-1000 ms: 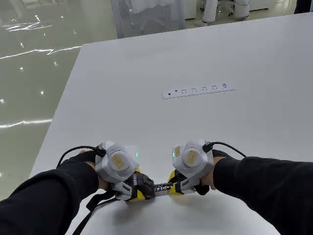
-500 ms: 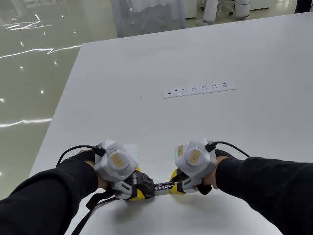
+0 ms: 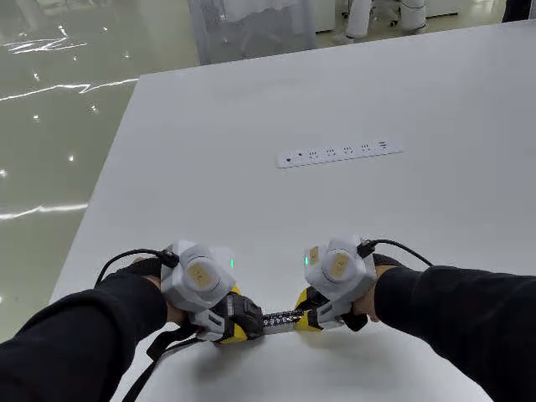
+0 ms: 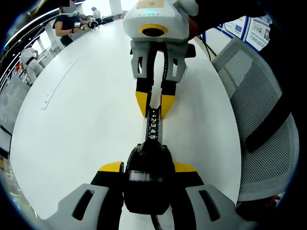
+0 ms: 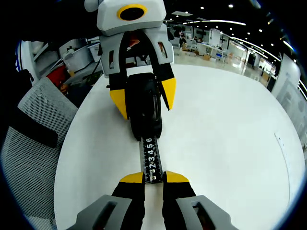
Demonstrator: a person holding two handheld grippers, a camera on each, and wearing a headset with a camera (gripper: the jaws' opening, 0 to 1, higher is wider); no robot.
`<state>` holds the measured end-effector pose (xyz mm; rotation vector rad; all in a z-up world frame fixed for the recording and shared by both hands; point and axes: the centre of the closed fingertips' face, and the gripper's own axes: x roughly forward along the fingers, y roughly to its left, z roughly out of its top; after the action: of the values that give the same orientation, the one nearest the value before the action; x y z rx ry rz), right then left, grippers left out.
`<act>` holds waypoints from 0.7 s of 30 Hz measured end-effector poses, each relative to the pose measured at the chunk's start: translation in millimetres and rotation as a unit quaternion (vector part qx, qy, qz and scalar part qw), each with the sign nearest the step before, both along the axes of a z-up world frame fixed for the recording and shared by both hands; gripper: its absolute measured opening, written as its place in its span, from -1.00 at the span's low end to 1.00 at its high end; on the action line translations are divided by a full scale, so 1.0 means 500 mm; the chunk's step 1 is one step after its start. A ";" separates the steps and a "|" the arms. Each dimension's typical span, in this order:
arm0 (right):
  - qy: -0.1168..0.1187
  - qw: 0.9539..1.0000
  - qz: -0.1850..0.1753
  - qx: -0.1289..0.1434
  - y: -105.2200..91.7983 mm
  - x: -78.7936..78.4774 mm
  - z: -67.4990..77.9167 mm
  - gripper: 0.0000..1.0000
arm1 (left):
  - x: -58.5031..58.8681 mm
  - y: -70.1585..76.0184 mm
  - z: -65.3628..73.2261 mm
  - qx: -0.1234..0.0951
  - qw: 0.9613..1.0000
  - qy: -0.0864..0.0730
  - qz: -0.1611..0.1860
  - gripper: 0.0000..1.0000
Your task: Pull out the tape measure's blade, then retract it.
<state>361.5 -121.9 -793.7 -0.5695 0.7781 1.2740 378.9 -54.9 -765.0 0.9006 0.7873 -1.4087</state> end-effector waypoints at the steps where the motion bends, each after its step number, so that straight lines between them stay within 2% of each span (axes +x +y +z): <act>1: 0.000 1.000 0.000 0.000 0.000 0.000 0.000 -0.83 | 0.000 0.000 0.000 0.000 1.000 0.000 0.000 -0.36; 21: 0.001 1.000 -0.006 -0.007 -0.028 -0.001 -0.001 -0.83 | 0.000 -0.001 -0.001 0.002 1.000 -0.001 0.003 -0.36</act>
<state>361.0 -135.7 -794.3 -0.5743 0.7917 1.2591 379.2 -55.2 -765.6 0.9012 0.7915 -1.4010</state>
